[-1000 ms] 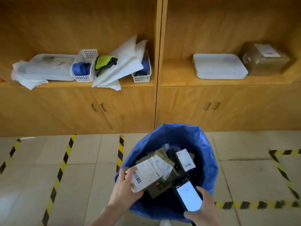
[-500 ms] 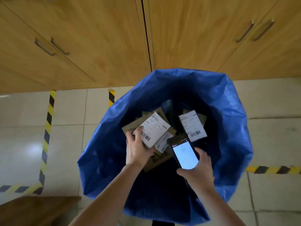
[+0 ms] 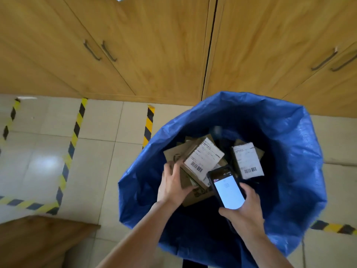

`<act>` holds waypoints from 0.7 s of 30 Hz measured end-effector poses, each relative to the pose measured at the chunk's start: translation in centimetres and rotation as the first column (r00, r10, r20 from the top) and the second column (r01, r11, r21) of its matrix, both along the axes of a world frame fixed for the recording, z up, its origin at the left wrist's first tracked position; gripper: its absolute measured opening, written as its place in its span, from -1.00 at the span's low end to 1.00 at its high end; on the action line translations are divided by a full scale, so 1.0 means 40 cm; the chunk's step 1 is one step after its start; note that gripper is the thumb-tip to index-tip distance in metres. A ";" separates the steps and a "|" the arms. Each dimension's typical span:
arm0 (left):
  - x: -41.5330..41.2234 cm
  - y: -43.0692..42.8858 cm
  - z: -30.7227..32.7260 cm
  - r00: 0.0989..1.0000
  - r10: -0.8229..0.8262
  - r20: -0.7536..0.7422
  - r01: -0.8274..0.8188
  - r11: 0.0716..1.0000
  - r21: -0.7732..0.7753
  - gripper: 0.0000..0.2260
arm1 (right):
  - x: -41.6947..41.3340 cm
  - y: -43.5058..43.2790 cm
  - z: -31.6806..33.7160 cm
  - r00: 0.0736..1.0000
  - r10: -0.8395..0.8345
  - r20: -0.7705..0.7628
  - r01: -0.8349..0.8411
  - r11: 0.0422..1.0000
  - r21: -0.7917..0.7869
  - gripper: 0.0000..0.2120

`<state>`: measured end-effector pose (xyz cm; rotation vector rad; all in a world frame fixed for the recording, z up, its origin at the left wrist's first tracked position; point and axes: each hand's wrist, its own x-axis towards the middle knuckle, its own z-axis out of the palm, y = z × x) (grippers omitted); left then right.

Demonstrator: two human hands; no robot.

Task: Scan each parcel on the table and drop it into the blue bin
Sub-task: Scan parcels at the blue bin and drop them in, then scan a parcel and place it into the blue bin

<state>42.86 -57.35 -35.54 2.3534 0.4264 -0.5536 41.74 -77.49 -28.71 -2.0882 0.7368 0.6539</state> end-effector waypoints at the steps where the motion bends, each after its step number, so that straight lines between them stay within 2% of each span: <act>1: -0.016 0.027 0.027 1.000 0.003 0.012 -0.003 1.000 -0.006 -0.24 | -0.004 0.017 0.025 1.000 0.020 0.014 -0.020 1.000 0.001 -0.16; 7: -0.150 0.184 0.228 0.980 0.103 0.171 -0.092 0.993 -0.068 -0.47 | -0.049 0.165 0.210 0.987 0.126 0.099 -0.125 0.992 -0.017 -0.14; 12: -0.296 0.363 0.414 0.931 0.237 0.276 -0.204 0.969 -0.142 -0.55 | -0.150 0.355 0.369 0.962 0.216 0.168 -0.222 0.975 0.018 -0.13; 15: -0.412 0.491 0.537 0.892 0.300 0.338 -0.270 0.954 -0.132 -0.56 | -0.222 0.492 0.475 0.935 0.304 0.182 -0.319 0.946 0.058 -0.15; 19: -0.598 0.666 0.702 0.819 0.387 0.423 -0.378 0.920 -0.109 -0.59 | -0.331 0.686 0.620 0.836 0.469 0.285 -0.504 0.862 0.059 -0.32; 21: -0.709 0.754 0.771 0.772 0.446 0.453 -0.458 0.885 -0.090 -0.61 | -0.394 0.781 0.674 0.778 0.561 0.284 -0.597 0.801 0.053 -0.32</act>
